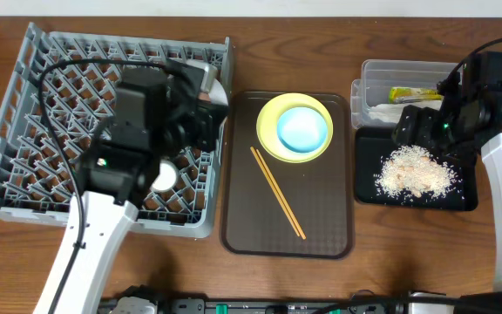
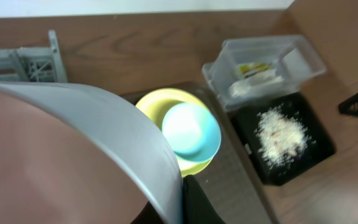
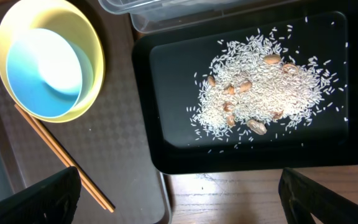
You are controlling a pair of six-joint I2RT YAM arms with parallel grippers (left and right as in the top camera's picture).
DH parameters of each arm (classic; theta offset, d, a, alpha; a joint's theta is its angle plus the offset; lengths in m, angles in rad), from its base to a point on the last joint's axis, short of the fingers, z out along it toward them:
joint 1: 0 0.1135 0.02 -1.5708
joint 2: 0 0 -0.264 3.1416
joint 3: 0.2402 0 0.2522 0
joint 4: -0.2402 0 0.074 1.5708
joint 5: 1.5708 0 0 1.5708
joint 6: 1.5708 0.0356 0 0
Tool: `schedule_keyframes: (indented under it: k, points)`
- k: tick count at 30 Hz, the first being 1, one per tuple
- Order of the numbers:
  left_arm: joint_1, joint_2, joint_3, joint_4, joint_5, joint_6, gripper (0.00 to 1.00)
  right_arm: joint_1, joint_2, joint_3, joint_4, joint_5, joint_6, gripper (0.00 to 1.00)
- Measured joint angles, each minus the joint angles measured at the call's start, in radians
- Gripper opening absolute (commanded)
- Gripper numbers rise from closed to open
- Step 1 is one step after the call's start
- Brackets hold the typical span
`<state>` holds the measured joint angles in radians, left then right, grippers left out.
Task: Sort waste into correct bins and load items into the dishwasher
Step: 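Lift the pink bowl with the left gripper and carry it over the rack, then lower the pink bowl into the dish rack and open the left gripper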
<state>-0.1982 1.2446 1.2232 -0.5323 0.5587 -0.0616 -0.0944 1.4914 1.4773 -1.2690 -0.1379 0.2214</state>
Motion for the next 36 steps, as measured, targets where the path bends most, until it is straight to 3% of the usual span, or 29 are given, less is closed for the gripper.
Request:
schedule_keyframes:
  k: [12,18,25,36]
  points:
    - [0.324,0.227,0.001,0.180,0.562,-0.024,0.07,0.000,0.000,0.000,-0.002,0.000,-0.003,0.99]
    - [0.433,0.382,0.002,0.390,0.780,-0.143,0.07,0.000,0.000,0.000,-0.003,0.000,-0.005,0.99]
    - [0.523,0.533,0.002,0.452,0.874,-0.259,0.08,0.000,0.000,0.000,-0.002,0.000,-0.006,0.99]
    - [0.593,0.639,0.003,0.454,0.928,-0.298,0.07,0.000,0.000,0.000,-0.002,0.000,-0.006,0.99]
